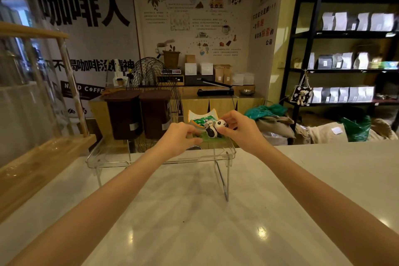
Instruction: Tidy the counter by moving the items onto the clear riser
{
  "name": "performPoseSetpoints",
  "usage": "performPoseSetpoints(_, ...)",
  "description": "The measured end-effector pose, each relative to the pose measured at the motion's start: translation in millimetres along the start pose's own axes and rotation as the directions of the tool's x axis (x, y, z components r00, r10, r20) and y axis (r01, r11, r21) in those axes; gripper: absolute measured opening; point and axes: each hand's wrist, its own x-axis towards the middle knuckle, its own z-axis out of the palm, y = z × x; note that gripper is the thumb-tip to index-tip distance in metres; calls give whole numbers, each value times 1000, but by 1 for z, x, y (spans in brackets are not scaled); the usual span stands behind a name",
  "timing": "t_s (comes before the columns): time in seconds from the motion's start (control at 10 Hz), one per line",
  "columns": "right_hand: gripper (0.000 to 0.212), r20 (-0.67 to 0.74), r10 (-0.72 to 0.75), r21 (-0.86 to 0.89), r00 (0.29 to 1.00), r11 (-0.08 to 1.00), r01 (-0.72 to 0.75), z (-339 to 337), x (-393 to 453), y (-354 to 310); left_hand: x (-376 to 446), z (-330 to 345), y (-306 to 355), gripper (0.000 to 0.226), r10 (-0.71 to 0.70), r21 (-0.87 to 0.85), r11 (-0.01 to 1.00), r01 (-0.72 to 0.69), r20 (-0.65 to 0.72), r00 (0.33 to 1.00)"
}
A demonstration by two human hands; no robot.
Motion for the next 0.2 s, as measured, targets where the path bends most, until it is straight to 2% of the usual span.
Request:
performPoseSetpoints(0.1, 40, 15, 32, -1, 999, 999, -32, -2, -7, -5, -3, -3, 2, 35, 2, 2, 1000, -2, 54, 999)
performPoseSetpoints(0.2, 46, -95, 26, 66, 995, 998, -19, -4, -23, -10, -3, -11, 3, 42, -20, -20, 1000, 21, 32, 999)
